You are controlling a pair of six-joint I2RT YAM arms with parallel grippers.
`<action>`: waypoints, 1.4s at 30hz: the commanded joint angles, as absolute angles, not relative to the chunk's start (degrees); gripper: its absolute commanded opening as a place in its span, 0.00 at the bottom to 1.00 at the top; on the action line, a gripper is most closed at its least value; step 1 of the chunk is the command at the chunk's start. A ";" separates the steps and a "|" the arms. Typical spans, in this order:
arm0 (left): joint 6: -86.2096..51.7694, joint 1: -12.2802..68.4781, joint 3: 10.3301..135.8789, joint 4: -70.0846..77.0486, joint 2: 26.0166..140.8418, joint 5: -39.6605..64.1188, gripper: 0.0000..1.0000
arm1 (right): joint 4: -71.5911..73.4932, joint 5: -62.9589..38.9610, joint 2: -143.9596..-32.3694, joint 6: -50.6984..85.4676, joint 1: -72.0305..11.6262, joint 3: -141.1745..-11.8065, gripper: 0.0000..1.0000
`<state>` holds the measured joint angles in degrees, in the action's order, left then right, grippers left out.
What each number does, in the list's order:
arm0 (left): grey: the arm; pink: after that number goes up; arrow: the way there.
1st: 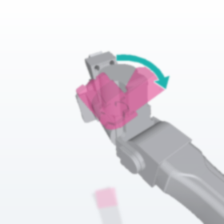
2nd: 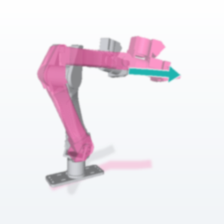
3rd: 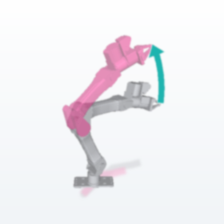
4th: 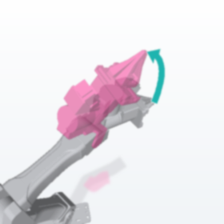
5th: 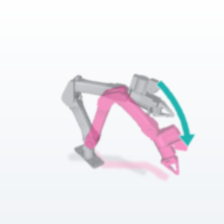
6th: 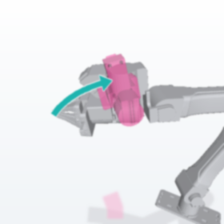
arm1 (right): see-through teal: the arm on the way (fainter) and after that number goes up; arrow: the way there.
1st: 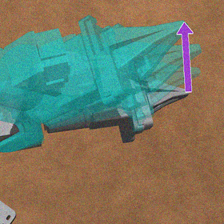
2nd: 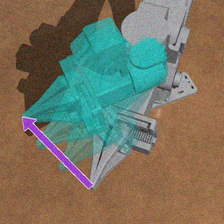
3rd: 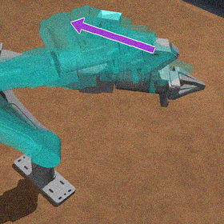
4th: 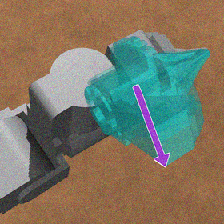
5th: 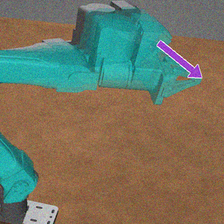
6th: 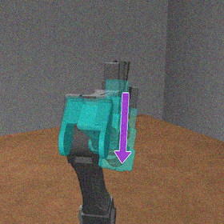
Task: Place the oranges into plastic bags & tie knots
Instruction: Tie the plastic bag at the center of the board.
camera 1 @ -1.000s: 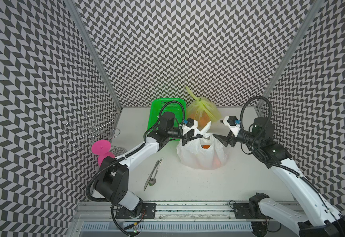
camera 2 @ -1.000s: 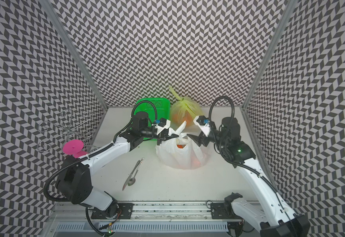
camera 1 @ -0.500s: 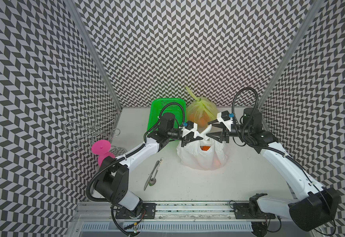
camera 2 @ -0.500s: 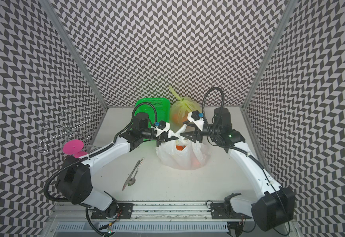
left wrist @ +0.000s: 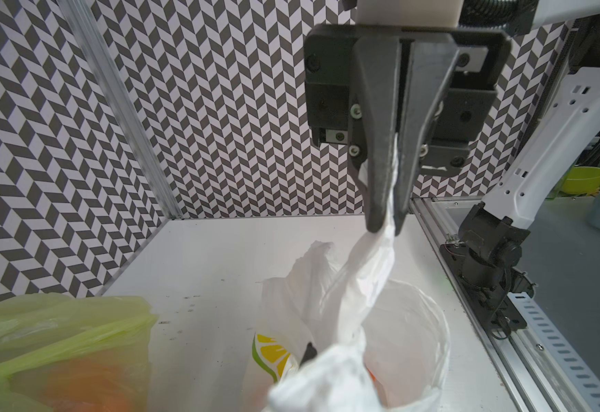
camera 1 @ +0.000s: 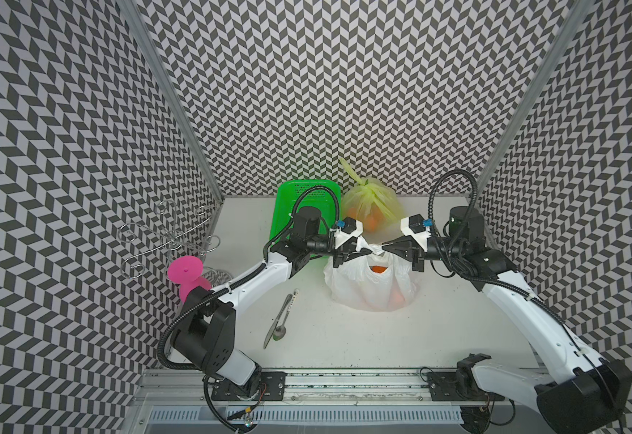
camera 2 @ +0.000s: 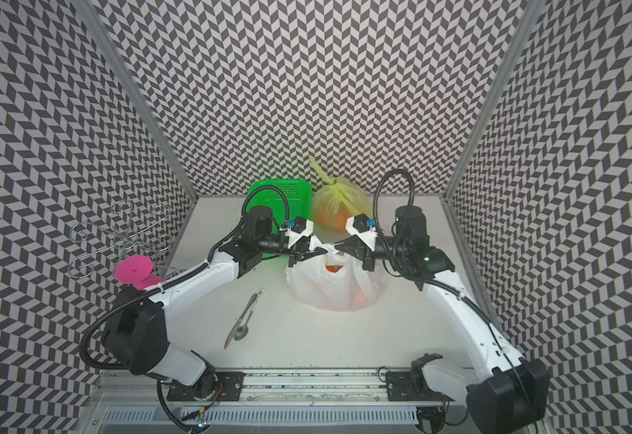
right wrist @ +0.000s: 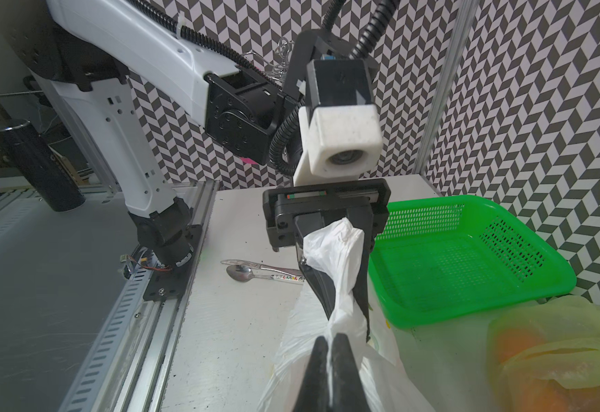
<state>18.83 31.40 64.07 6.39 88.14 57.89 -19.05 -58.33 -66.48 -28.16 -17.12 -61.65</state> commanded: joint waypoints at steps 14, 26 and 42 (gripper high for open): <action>21.40 31.20 63.28 5.85 86.16 58.28 0.50 | -11.42 -49.80 -65.90 -19.54 -17.37 -60.59 0.00; 27.40 31.96 65.39 -0.31 81.13 52.19 0.89 | -11.16 -48.19 -68.51 -17.27 -17.37 -62.29 0.00; 19.89 40.44 71.41 -4.62 79.55 34.63 1.00 | -11.09 -47.03 -69.38 -17.89 -17.33 -62.31 0.00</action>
